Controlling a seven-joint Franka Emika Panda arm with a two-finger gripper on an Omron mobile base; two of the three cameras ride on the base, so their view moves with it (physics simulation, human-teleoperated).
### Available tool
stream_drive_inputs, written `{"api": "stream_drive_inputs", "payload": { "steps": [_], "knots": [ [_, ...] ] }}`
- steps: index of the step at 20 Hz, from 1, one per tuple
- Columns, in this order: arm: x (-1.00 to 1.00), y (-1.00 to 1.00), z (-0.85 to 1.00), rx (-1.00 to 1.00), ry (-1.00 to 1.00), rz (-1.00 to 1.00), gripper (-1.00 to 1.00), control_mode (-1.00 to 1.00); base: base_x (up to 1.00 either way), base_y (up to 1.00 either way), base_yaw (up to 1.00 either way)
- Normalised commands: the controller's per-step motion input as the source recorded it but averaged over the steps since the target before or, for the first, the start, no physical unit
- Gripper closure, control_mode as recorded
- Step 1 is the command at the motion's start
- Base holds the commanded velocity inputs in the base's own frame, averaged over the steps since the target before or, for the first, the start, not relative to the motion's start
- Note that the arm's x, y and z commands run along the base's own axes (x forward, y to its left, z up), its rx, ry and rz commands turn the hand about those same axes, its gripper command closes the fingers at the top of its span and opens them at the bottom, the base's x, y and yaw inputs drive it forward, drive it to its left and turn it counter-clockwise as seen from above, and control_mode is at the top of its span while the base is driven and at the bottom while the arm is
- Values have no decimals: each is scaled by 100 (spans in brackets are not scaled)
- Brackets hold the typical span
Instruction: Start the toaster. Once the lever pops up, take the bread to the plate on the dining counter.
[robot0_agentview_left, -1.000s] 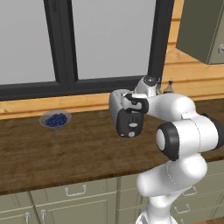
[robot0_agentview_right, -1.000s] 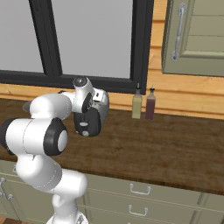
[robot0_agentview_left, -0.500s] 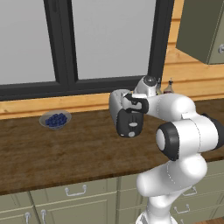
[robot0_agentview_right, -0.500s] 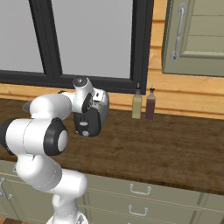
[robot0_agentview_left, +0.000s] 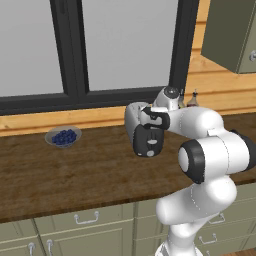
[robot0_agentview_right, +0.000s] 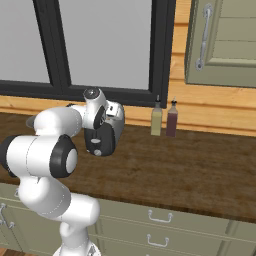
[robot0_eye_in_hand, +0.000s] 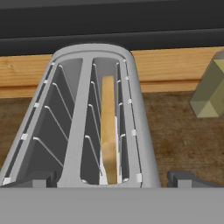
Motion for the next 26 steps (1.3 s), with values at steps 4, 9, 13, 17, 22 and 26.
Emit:
{"api": "stream_drive_inputs", "payload": {
  "steps": [4, 9, 13, 17, 22, 26],
  "knots": [
    [0, 0, 0, 0, 0, 0, -100, -100, 0, 0, 0],
    [0, 0, 0, 0, 0, 0, -100, -100, 0, 0, 0],
    [0, 0, 0, 0, 0, 0, -100, -100, 0, 0, 0],
    [0, 0, 0, 0, 0, 0, -100, -100, 0, 0, 0],
    [0, 0, 0, 0, 0, 0, -100, -100, 0, 0, 0],
    [0, 0, 0, 0, 0, 0, -100, -100, 0, 0, 0]
  ]
}}
